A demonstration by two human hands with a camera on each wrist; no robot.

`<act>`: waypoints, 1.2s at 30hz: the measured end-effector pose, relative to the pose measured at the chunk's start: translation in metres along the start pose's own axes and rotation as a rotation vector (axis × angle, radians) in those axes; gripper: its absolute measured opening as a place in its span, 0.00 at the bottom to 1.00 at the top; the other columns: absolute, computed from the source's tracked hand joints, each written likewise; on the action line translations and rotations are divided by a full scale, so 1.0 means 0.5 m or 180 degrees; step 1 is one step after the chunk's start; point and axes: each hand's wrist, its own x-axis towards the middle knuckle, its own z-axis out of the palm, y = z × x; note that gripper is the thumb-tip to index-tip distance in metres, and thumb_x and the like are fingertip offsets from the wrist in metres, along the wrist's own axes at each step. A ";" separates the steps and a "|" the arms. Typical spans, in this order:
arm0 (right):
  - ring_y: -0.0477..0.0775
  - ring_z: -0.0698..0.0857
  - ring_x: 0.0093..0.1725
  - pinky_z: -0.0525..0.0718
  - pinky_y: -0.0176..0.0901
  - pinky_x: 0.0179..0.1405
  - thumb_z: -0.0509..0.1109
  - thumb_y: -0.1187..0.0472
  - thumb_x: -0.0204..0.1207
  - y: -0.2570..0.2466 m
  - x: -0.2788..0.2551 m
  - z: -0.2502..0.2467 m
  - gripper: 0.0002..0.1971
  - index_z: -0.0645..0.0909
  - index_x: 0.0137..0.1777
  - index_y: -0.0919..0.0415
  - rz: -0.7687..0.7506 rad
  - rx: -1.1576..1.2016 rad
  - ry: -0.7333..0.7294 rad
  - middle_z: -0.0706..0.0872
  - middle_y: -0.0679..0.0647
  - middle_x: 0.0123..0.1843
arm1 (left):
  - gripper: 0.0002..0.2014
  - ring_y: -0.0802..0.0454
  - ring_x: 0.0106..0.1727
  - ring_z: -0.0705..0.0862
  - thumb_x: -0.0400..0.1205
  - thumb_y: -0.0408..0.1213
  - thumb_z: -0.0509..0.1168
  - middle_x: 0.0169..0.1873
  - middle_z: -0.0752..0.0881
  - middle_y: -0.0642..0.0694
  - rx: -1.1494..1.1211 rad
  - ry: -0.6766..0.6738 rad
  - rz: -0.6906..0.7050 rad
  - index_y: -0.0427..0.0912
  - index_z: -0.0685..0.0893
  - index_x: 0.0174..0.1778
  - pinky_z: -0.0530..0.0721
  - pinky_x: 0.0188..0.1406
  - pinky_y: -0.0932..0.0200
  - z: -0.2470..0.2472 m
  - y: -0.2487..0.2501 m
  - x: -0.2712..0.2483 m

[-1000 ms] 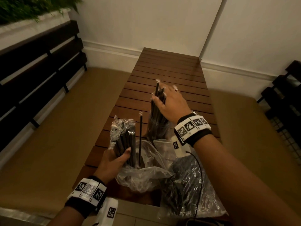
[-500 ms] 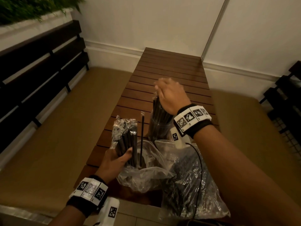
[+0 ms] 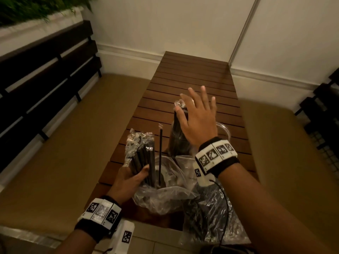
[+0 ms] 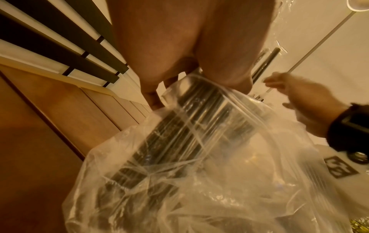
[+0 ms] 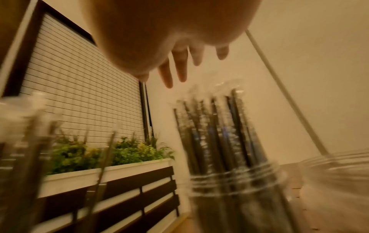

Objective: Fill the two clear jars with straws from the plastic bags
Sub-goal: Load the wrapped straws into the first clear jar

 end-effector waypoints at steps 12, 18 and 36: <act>0.39 0.77 0.73 0.76 0.36 0.72 0.82 0.47 0.70 -0.099 -0.164 0.044 0.54 0.47 0.86 0.36 0.0575 0.2496 -0.1696 0.75 0.39 0.78 | 0.16 0.48 0.53 0.91 0.66 0.67 0.70 0.47 0.93 0.52 0.0255 -0.0130 0.0213 0.68 0.90 0.46 0.88 0.56 0.35 -0.004 -0.004 -0.006; 0.37 0.86 0.59 0.85 0.39 0.63 0.77 0.58 0.76 -0.096 -0.195 0.081 0.21 0.80 0.68 0.46 0.0497 0.2480 -0.1337 0.89 0.41 0.59 | 0.25 0.59 0.58 0.89 0.60 0.76 0.71 0.52 0.92 0.61 -0.0011 -0.0406 0.0331 0.73 0.88 0.50 0.88 0.56 0.61 -0.004 -0.006 -0.015; 0.44 0.88 0.54 0.88 0.49 0.60 0.75 0.50 0.72 -0.083 -0.217 0.107 0.17 0.81 0.58 0.56 0.0713 0.2624 -0.1336 0.88 0.41 0.50 | 0.14 0.70 0.55 0.87 0.73 0.55 0.71 0.49 0.90 0.71 -0.0019 -0.0443 0.0315 0.65 0.85 0.55 0.84 0.46 0.75 -0.005 -0.003 -0.023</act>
